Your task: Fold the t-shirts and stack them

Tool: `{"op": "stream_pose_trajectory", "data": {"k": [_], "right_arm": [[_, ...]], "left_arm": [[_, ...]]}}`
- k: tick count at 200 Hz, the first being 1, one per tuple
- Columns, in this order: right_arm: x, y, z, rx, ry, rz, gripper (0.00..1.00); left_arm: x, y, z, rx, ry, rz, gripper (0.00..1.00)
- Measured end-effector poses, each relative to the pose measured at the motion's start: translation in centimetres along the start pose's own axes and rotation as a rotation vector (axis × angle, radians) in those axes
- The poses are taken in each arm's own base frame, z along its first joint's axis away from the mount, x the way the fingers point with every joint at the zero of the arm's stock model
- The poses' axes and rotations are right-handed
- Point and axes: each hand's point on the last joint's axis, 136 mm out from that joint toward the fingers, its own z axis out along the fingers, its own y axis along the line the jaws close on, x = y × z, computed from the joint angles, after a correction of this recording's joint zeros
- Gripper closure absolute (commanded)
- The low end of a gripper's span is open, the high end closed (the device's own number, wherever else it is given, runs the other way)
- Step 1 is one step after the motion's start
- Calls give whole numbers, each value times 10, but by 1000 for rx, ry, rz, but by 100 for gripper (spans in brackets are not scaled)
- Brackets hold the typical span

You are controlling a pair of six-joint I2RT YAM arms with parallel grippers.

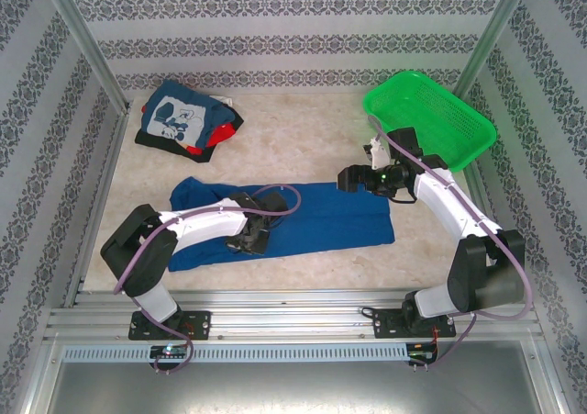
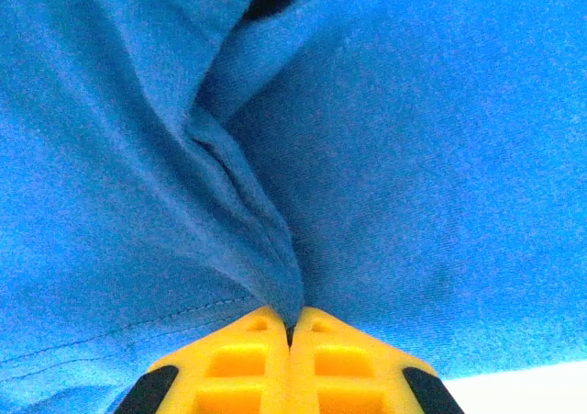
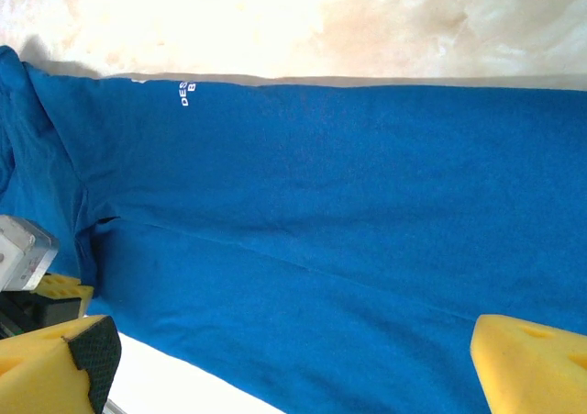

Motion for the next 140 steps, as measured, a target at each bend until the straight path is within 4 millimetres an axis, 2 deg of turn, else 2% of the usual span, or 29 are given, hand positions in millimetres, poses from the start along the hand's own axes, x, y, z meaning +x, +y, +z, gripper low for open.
{"op": "stream_pose_trajectory", "data": {"k": [41,49,69,82,106,126,140], "right_arm": [[0,0,0,0,0,0,2],[0,0,0,1,0,0,2],[1,-2,1,16,5,-2,2],[5,-3,6,42,30,-7,2],[11,-2,21,98,104,-32,2],[17,0,41,134,173,-52,2],[24,-1,57,159,220,-57,2]], "left_arm": [[1,-5,4,30,2,-14,98],[1,-6,4,34,1,-17,89],[-1,-7,2,44,-6,-30,55],[-4,-8,-5,56,-23,-53,44],[-13,3,-32,91,-90,-159,40],[-24,35,-62,122,-185,-314,44],[-23,63,-63,126,-201,-436,50]]}}
